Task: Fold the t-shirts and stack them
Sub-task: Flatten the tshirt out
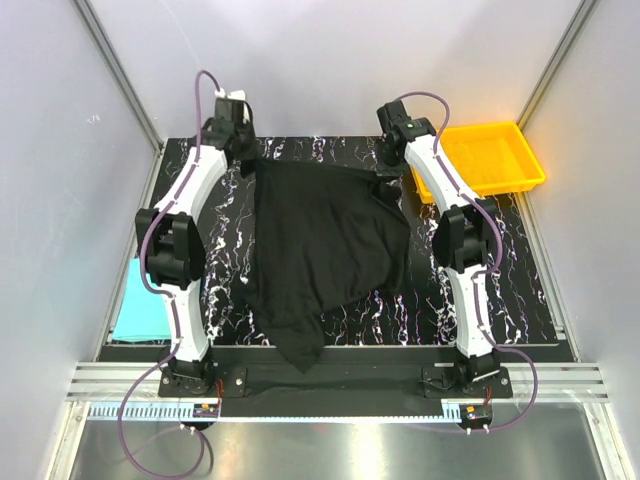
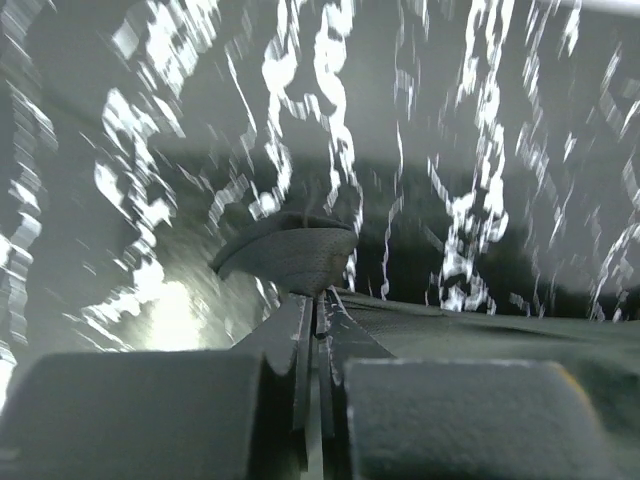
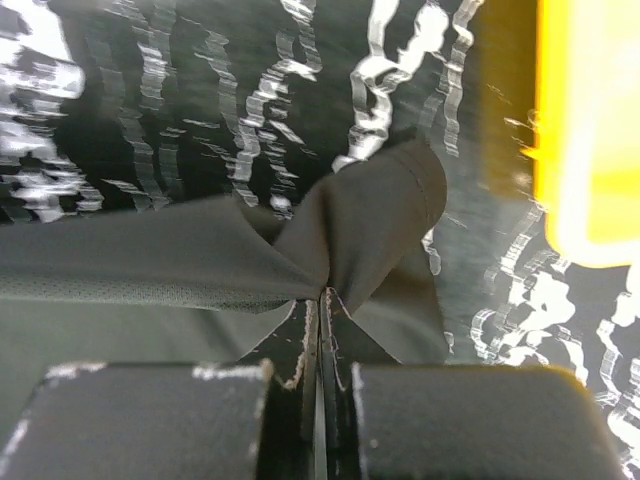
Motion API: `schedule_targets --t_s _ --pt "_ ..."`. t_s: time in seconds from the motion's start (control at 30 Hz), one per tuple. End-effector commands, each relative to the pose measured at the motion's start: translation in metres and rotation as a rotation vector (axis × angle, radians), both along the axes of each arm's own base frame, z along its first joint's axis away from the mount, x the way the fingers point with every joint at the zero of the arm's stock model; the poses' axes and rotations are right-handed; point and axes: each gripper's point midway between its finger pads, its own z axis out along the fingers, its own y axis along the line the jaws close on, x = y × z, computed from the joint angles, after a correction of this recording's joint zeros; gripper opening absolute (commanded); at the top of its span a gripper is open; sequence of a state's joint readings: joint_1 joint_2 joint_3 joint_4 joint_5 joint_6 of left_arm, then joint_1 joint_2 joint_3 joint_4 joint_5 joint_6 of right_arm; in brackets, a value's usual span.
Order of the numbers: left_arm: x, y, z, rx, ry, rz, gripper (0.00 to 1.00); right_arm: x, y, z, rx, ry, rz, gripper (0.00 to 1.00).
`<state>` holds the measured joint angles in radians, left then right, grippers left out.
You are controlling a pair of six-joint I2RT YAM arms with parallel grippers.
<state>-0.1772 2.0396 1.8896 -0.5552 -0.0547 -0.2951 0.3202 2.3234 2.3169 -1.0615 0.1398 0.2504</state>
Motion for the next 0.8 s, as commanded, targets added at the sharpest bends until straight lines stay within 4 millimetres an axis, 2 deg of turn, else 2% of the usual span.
schedule_targets --t_s 0.0,0.1,0.13,0.17,0.2,0.23,0.27,0.33,0.37,0.4,0.43,0.47,0.5,0.53,0.57,0.6,0.63,0.67,0.7,0.73,0.77 --pt "0.024 0.057 0.11 0.094 -0.283 0.128 0.0 0.006 -0.001 0.049 0.087 -0.072 -0.02 0.0" --pt "0.015 0.049 0.132 0.058 -0.322 0.084 0.0 0.0 0.001 0.063 0.11 -0.086 -0.009 0.0" --pt "0.005 0.045 0.151 0.036 -0.352 0.063 0.0 -0.007 -0.005 0.061 0.084 -0.072 -0.006 0.0" --pt "-0.003 0.044 0.166 0.011 -0.38 0.065 0.0 -0.012 -0.014 0.081 0.057 -0.115 -0.024 0.0" --pt "-0.01 0.042 0.179 -0.005 -0.402 0.062 0.0 -0.016 -0.019 0.09 0.046 -0.131 -0.032 0.0" --pt "-0.028 0.041 0.213 -0.027 -0.467 0.051 0.0 -0.022 -0.023 0.095 0.038 -0.138 -0.039 0.0" --pt "-0.038 0.04 0.232 -0.047 -0.502 0.05 0.0 -0.029 -0.026 0.121 0.05 -0.187 -0.048 0.0" --pt "-0.06 0.034 0.272 -0.062 -0.593 0.022 0.0 -0.041 -0.026 0.138 0.081 -0.208 -0.054 0.0" --pt "-0.081 0.034 0.302 -0.065 -0.659 0.001 0.0 -0.055 -0.028 0.163 0.11 -0.25 -0.052 0.0" --pt "-0.094 0.031 0.319 -0.073 -0.7 -0.021 0.0 -0.062 -0.028 0.172 0.126 -0.264 -0.054 0.0" --pt "-0.108 0.025 0.337 -0.089 -0.743 -0.061 0.0 -0.073 -0.03 0.171 0.133 -0.251 -0.06 0.0" --pt "-0.135 0.025 0.362 -0.098 -0.806 -0.077 0.0 -0.09 -0.034 0.196 0.157 -0.299 -0.056 0.0" --pt "-0.149 0.025 0.374 -0.108 -0.838 -0.088 0.0 -0.101 -0.036 0.202 0.167 -0.309 -0.053 0.0" --pt "-0.16 0.023 0.379 -0.119 -0.861 -0.109 0.0 -0.113 -0.039 0.195 0.162 -0.289 -0.046 0.0" --pt "-0.195 0.026 0.405 -0.138 -0.938 -0.115 0.0 -0.135 -0.042 0.217 0.194 -0.339 -0.031 0.0" --pt "-0.208 0.024 0.409 -0.149 -0.96 -0.134 0.0 -0.147 -0.044 0.21 0.192 -0.323 -0.018 0.0" --pt "-0.227 0.024 0.42 -0.154 -0.999 -0.151 0.0 -0.158 -0.046 0.214 0.202 -0.335 -0.007 0.0" --pt "-0.243 0.025 0.429 -0.153 -1.031 -0.162 0.0 -0.181 -0.047 0.234 0.242 -0.388 0.022 0.0" --pt "-0.276 0.028 0.446 -0.155 -1.093 -0.173 0.0 -0.194 -0.048 0.239 0.255 -0.401 0.036 0.0" --pt "-0.291 0.029 0.453 -0.147 -1.126 -0.181 0.0 -0.206 -0.05 0.235 0.253 -0.394 0.045 0.0" --pt "-0.305 0.032 0.459 -0.137 -1.152 -0.173 0.0 -0.231 -0.053 0.253 0.288 -0.452 0.068 0.0"
